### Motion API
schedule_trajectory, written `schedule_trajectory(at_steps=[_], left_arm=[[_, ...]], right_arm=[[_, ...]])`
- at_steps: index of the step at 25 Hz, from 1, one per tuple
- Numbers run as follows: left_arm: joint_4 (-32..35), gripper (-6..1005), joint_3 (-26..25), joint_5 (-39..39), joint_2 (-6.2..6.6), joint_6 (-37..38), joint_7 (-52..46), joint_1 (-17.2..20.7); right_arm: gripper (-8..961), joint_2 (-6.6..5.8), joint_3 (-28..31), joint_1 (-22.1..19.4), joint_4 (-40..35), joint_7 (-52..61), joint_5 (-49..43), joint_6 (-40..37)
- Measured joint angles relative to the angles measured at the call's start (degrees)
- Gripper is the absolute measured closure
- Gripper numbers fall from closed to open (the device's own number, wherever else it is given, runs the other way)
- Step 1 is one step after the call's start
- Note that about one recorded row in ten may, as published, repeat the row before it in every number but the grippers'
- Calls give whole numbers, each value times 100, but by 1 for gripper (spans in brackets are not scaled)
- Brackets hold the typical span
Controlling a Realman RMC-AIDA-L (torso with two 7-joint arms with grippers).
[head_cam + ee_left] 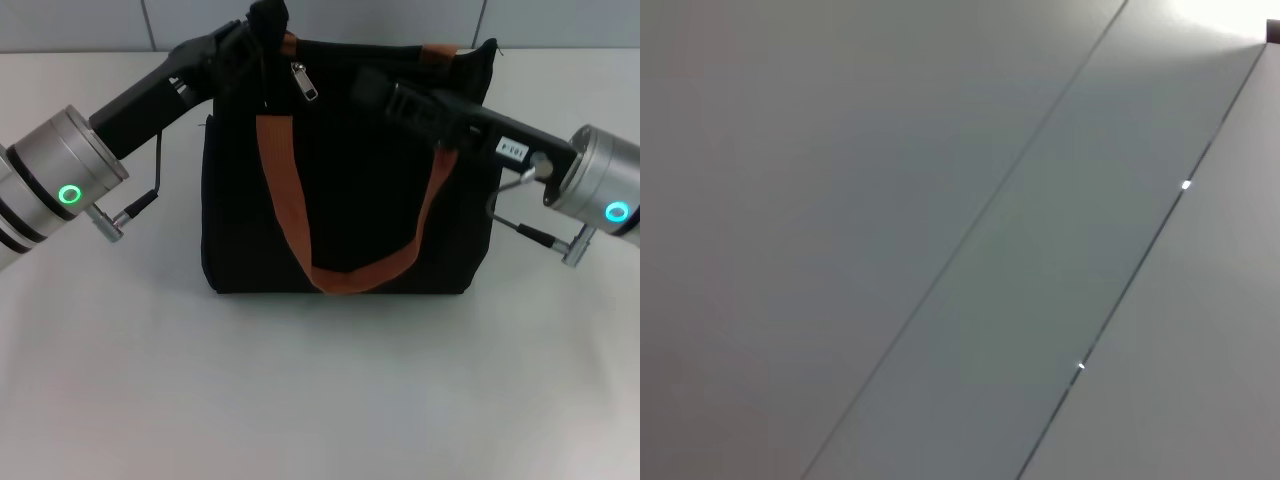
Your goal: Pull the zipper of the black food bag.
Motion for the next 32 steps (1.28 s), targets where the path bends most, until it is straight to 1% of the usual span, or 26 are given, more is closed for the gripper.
schedule_trajectory(at_steps=[2, 5, 7, 9, 13, 14, 16, 18, 21, 25, 28, 32], left_arm=[[-20, 974, 80, -3, 0, 35, 230, 26], [-159, 974, 82, -41, -1, 62, 847, 161], [-251, 974, 51, -147, -1, 76, 1269, 256], [-304, 974, 43, -289, -1, 87, 1742, 333], [-324, 974, 42, -370, -1, 217, 2386, 393], [-325, 974, 42, -379, 0, 242, 2496, 396], [-327, 974, 42, -404, -1, 276, 2700, 401], [-316, 974, 42, -438, 0, 275, 2825, 401], [-308, 974, 43, -444, -1, 267, 2856, 374], [-285, 974, 71, -444, -1, 279, 2828, 348], [-281, 973, 85, -445, 0, 282, 2812, 319], [-278, 973, 86, -454, -1, 294, 2806, 269]], right_arm=[[906, 0, -10, -57, 47, -444, 0, -22], [891, -7, -34, -68, 25, -617, -7, 19], [814, -28, -54, -18, -32, -459, -37, 62], [737, -33, -139, 41, -211, -7, -83, 130], [590, -24, -434, 148, -612, 1089, -123, 184], [555, -26, -554, 178, -708, 1376, -145, 235], [483, -29, -990, 251, -1008, 2089, -174, 438], [446, -10, -1378, 311, -1252, 2525, -146, 663], [390, 15, -1653, 495, -1259, 2611, -54, 964], [389, 21, -2002, 744, -1073, 2602, 147, 1451], [389, 21, -2345, 767, -1075, 2510, 482, 1661], [391, 21, -2718, 770, -1155, 2325, 950, 1673]])
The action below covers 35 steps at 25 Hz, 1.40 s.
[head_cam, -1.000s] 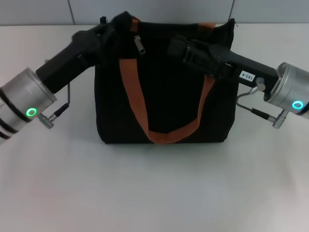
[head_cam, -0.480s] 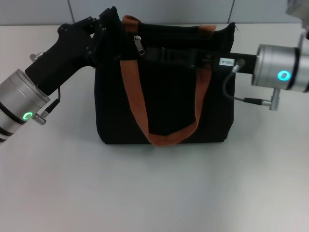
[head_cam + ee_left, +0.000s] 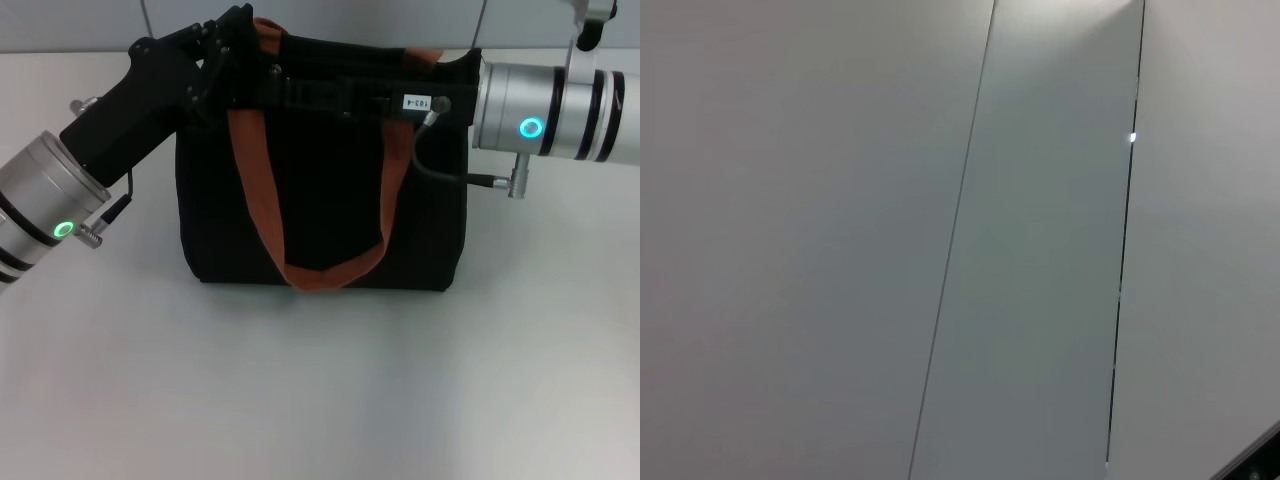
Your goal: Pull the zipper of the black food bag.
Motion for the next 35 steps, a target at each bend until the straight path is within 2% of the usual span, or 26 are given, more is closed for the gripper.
schedule_trajectory(at_steps=[13, 25, 35], left_arm=[[-78, 973, 0, -1, 0, -20, 0, -95], [-157, 973, 0, -1, -7, 16, 0, -140], [-182, 972, 0, 0, -9, 17, -1, -142]], right_arm=[[402, -4, -505, -6, -120, -107, 160, -89], [412, -11, -530, -232, -106, -72, 690, 5], [733, -29, -681, -211, -108, -22, 684, 25]])
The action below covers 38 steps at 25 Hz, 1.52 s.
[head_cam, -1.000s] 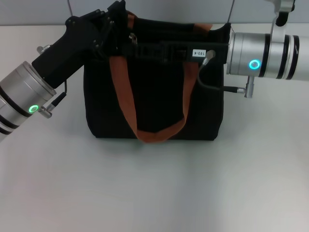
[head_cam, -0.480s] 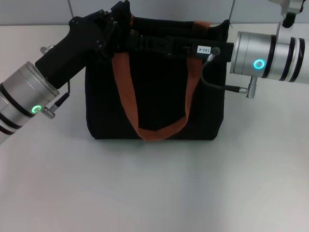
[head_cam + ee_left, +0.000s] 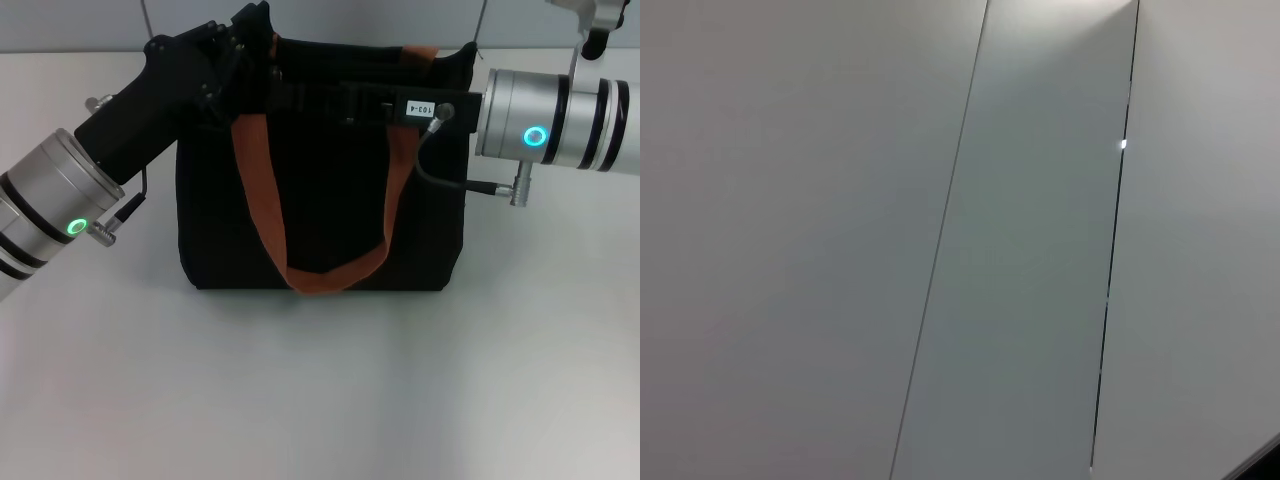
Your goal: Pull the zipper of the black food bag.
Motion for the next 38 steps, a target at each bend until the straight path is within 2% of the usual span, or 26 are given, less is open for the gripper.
schedule_trajectory(at_steps=[2, 9, 25, 27, 32, 38], left_arm=[[-29, 972, -7, 0, 0, 11, -1, 1], [-52, 972, 3, 0, 0, 41, -4, -2], [-124, 972, 9, 3, 1, 48, -7, -57], [-124, 972, 9, 2, 1, 48, -7, -58], [-124, 972, 5, 0, 0, 48, -7, -68], [-123, 971, -1, -2, 0, 48, -7, -69]], right_arm=[[803, -2, 0, 3, 1, 64, -6, 8], [799, -25, -57, 7, -2, 370, -72, 168], [653, -14, -225, -28, -269, 399, -99, 71], [534, -12, -227, -34, -253, 442, -94, 141], [541, -10, -227, -35, -237, 499, -94, 193], [657, -2, -228, -62, -256, 386, -89, 130]])
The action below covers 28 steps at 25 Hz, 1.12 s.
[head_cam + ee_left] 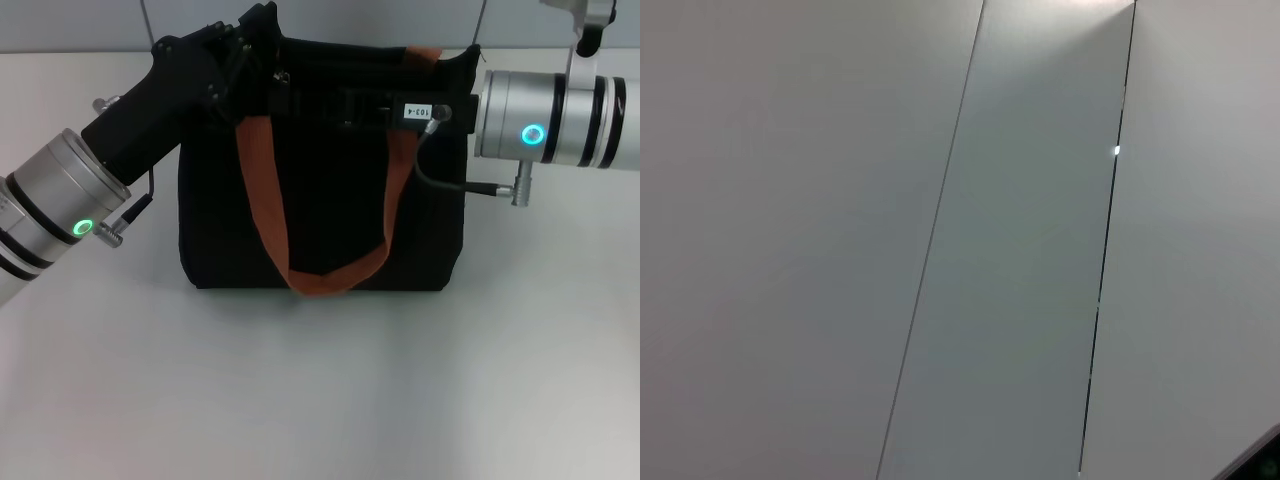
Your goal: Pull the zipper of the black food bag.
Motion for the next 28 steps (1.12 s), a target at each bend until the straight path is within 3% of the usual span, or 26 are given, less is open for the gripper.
schedule_trajectory(at_steps=[6, 28], left_arm=[[-7, 971, 4, 0, 0, 2, 0, 0], [-8, 971, 9, 3, 0, 39, 4, 37]], right_arm=[[847, 2, 0, -7, -5, -32, 6, -12], [954, -16, -126, -14, 45, 98, 349, -40]])
